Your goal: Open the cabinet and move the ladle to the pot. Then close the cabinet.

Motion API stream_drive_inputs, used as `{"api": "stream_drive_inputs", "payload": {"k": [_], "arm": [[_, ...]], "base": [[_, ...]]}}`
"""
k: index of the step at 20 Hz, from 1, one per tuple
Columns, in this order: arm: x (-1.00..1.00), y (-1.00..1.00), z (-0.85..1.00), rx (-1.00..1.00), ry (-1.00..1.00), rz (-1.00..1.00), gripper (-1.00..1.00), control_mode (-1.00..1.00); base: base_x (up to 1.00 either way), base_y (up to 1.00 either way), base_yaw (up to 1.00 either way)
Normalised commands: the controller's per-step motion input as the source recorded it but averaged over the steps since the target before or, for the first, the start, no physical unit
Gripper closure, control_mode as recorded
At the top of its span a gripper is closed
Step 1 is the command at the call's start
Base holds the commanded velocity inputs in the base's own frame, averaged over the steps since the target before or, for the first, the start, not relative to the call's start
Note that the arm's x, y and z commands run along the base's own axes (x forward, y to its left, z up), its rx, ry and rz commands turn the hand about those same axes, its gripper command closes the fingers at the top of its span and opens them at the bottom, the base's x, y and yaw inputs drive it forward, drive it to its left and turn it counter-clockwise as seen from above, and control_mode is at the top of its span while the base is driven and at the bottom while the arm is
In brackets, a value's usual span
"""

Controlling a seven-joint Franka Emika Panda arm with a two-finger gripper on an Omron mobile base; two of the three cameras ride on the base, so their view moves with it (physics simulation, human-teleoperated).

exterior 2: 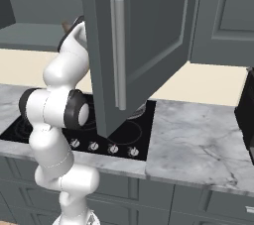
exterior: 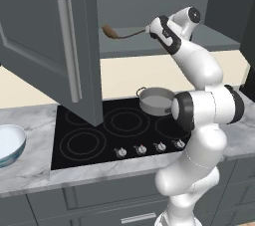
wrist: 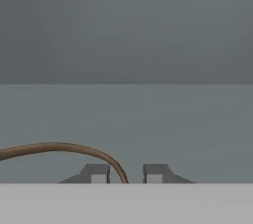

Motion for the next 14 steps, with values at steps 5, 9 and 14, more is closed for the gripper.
{"api": "stream_drive_inputs", "payload": {"k": [5, 9, 14], "arm": [[-0.06, 0.00, 0.00, 0.00, 0.00, 0.00, 1.00, -1.00], [-0.52, 0.00, 0.00, 0.00, 0.00, 0.00, 1.00, -1.00], [-0.85, 0.00, 0.00, 0.00, -0.04, 0.00, 1.00, -1.00]], "base": [[0.00, 0.00, 0.00], [0.00, 0.00, 0.00], [0.00, 0.00, 0.00]]}}
